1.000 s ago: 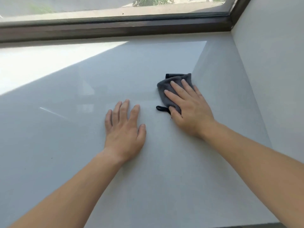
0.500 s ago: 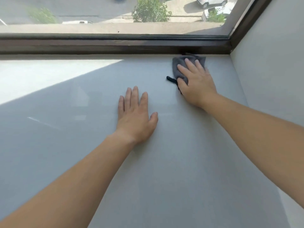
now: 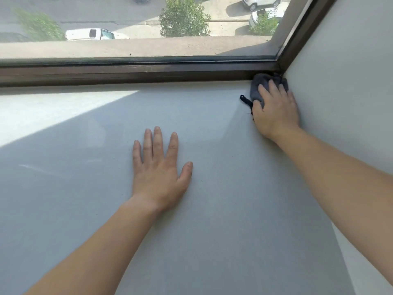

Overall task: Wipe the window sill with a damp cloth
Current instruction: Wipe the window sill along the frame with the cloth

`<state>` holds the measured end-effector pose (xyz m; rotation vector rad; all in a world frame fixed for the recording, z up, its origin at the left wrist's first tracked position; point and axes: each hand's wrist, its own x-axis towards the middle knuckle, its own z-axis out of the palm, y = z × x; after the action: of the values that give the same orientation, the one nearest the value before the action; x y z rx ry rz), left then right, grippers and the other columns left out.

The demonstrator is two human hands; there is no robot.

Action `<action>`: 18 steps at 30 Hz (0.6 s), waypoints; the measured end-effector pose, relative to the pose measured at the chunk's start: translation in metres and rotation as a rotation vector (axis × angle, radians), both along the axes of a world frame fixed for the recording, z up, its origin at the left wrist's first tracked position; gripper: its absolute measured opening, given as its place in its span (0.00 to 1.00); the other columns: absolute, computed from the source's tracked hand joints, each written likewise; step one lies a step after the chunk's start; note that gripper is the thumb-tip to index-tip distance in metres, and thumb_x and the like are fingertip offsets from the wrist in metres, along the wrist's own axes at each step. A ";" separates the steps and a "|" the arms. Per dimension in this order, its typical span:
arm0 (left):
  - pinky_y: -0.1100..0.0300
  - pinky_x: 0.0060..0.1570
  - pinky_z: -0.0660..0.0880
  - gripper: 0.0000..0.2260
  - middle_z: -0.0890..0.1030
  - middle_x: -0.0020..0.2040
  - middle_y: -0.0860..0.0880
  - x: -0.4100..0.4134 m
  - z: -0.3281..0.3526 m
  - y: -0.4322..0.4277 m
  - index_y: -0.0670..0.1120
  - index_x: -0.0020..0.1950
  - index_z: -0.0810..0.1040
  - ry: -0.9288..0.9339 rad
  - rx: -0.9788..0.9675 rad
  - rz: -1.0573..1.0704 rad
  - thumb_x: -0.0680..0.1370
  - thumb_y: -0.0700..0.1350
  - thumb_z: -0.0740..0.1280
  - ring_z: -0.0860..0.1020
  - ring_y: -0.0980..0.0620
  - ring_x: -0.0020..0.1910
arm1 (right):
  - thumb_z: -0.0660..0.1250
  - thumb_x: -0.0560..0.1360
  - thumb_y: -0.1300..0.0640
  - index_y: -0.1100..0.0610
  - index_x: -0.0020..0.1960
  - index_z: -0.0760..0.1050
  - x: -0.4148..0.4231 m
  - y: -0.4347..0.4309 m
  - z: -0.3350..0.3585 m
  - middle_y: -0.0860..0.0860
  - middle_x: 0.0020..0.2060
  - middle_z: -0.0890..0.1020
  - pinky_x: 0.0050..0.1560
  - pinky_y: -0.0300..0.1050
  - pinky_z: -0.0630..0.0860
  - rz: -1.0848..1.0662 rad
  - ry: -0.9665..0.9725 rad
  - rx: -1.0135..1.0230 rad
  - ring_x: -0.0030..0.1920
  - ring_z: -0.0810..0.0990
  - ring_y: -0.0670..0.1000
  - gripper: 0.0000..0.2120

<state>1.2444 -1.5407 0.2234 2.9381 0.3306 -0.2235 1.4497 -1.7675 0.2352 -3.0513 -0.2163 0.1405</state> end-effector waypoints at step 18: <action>0.42 0.75 0.35 0.35 0.39 0.81 0.42 0.001 -0.001 -0.002 0.51 0.81 0.42 0.004 0.004 -0.003 0.78 0.64 0.45 0.35 0.44 0.79 | 0.49 0.82 0.44 0.51 0.81 0.55 -0.118 0.002 -0.002 0.52 0.82 0.52 0.80 0.52 0.41 0.177 0.034 0.114 0.81 0.46 0.55 0.29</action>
<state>1.2450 -1.5428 0.2220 2.9430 0.3274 -0.2291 1.3314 -1.7655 0.2335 -2.9101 -0.4745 0.1845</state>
